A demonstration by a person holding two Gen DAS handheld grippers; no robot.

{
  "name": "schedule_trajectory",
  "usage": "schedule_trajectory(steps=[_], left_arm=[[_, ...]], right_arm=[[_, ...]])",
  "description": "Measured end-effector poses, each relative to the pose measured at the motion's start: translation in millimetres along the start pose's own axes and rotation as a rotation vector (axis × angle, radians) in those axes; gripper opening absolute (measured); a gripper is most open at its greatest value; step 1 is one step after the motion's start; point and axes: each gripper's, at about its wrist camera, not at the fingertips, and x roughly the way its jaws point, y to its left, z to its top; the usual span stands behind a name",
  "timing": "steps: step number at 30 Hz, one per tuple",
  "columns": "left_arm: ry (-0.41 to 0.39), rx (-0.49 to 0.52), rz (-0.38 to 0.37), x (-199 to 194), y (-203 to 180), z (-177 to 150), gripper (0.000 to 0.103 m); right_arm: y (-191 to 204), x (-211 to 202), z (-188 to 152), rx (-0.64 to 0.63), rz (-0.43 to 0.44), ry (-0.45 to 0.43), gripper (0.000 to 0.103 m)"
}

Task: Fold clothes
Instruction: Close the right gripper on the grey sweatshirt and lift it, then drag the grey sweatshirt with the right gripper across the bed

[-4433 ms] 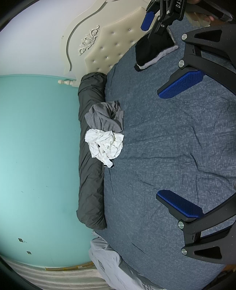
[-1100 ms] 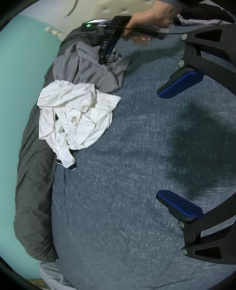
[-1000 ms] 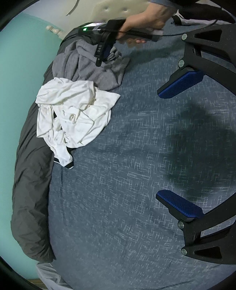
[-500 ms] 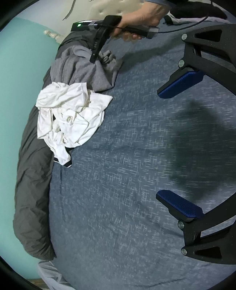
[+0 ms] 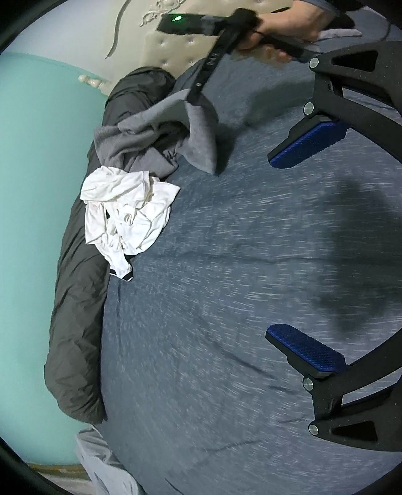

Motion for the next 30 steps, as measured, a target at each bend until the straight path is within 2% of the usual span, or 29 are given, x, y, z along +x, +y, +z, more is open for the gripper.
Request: schedule_trajectory(steps=[6,15,21,27,30], left_arm=[[-0.029,-0.009,-0.005,-31.8,10.7,-38.2,0.103],[-0.101,-0.025,-0.001,-105.5,18.8,-86.5,0.103],[-0.114,-0.045,0.016,-145.3,27.0,-114.2,0.103],[-0.112,-0.058,0.013,-154.2,32.8,-136.7,0.103],[-0.104,-0.056,0.004,-149.3,32.7,-144.8,0.103]], right_arm=[[39.3,-42.9,-49.5,-0.017,0.046,-0.009,0.004],[99.5,-122.7,-95.2,-0.035,0.060,-0.038,0.004],[144.0,-171.3,-128.7,-0.053,0.076,-0.008,0.004],[171.8,-202.6,-172.4,-0.071,0.088,0.038,0.004],[169.3,-203.7,-189.9,-0.047,0.075,0.066,0.004]])
